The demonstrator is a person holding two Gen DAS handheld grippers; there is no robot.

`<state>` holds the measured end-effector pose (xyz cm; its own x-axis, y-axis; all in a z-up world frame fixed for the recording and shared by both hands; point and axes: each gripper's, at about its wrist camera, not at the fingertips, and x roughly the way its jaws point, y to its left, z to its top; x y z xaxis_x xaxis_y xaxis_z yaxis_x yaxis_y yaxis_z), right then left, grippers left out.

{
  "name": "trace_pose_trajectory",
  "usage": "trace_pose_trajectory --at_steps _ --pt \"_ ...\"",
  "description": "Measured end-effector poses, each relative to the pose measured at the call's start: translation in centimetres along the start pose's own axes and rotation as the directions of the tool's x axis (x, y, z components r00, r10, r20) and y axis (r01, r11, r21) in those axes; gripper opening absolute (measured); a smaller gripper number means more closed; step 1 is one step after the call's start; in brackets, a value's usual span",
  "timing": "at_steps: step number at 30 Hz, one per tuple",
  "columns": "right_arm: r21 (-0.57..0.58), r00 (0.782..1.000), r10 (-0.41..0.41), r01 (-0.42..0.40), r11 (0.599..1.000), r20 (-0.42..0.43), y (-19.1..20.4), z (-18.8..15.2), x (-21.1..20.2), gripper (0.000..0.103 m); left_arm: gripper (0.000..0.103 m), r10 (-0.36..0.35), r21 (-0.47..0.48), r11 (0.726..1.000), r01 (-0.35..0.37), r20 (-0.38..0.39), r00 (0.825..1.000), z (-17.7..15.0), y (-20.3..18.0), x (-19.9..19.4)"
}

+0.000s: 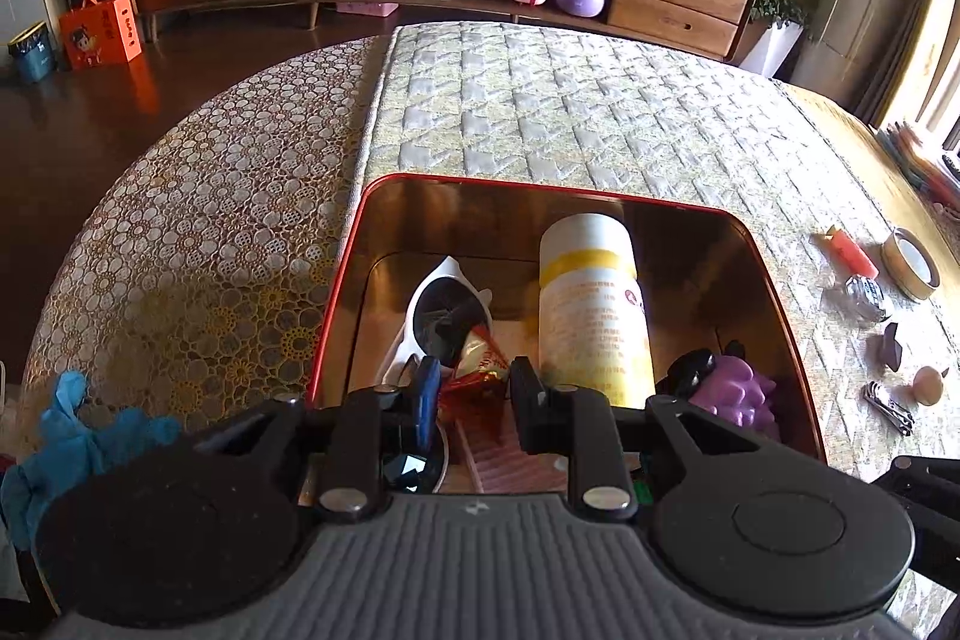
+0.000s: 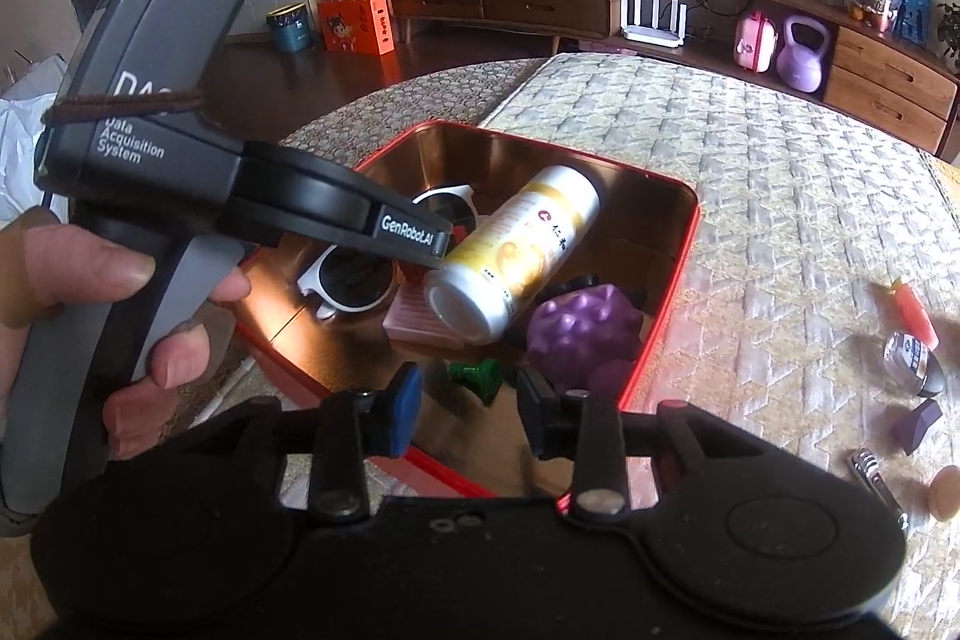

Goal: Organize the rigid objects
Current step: 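Carry the candy packet and green piece over the red tin with both grippers, then open both grippers to drop the packet and green piece into the tin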

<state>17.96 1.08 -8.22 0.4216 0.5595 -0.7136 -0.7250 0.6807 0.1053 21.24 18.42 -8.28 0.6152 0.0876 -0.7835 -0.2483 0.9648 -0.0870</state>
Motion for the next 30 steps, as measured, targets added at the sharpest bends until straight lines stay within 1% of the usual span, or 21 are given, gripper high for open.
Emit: trace_pose_trajectory --at_steps 4,8,10,12,13,20,24,27,28,30 --pt "0.009 1.0 -0.002 0.002 1.0 0.018 -0.1 -0.1 -0.8 0.043 0.025 0.005 -0.005 1.0 -0.005 0.0 1.0 -0.3 0.0 -0.6" --pt "0.019 0.999 0.0 -0.001 1.0 0.04 -0.1 -0.1 -1.8 0.05 0.032 -0.005 -0.018 1.0 0.005 0.012 1.0 -0.6 0.2 -1.6" --pt "0.022 0.999 0.004 -0.005 1.0 0.05 -0.1 -0.2 -2.3 0.05 0.039 -0.002 -0.02 1.0 0.003 0.022 1.0 -0.8 0.1 -2.2" --pt "0.024 0.998 0.004 -0.005 1.0 0.062 -0.1 -0.3 -3.0 0.051 0.062 0.006 -0.015 1.0 -0.005 0.046 0.999 -0.9 0.0 -3.0" --pt "0.025 0.998 0.003 -0.005 1.0 0.068 -0.1 -0.3 -3.3 0.053 0.065 0.007 -0.014 1.0 -0.006 0.06 0.998 -1.0 0.0 -3.5" --pt "0.061 0.993 0.004 -0.012 0.998 0.116 -0.5 -1.0 -5.8 0.069 0.065 -0.006 0.002 1.0 0.006 0.09 0.996 -1.4 -1.0 -5.9" --pt "0.082 0.99 0.0 -0.012 0.997 0.144 -0.9 -1.7 -7.3 0.075 0.065 -0.02 0.024 1.0 0.018 0.103 0.994 -2.0 -1.9 -7.2" --pt "0.089 0.986 -0.003 -0.013 0.996 0.167 -1.1 -2.3 -8.5 0.084 0.065 -0.034 0.037 0.999 0.03 0.112 0.993 -2.4 -2.8 -8.2" --pt "0.092 0.984 -0.006 -0.011 0.996 0.177 -1.3 -2.5 -9.0 0.088 0.066 -0.04 0.044 0.998 0.035 0.115 0.992 -2.5 -3.1 -8.5" --pt "0.091 0.98 -0.013 -0.005 0.996 0.198 -1.4 -3.0 -10.0 0.094 0.072 -0.054 0.054 0.997 0.048 0.125 0.991 -2.8 -3.8 -9.2"
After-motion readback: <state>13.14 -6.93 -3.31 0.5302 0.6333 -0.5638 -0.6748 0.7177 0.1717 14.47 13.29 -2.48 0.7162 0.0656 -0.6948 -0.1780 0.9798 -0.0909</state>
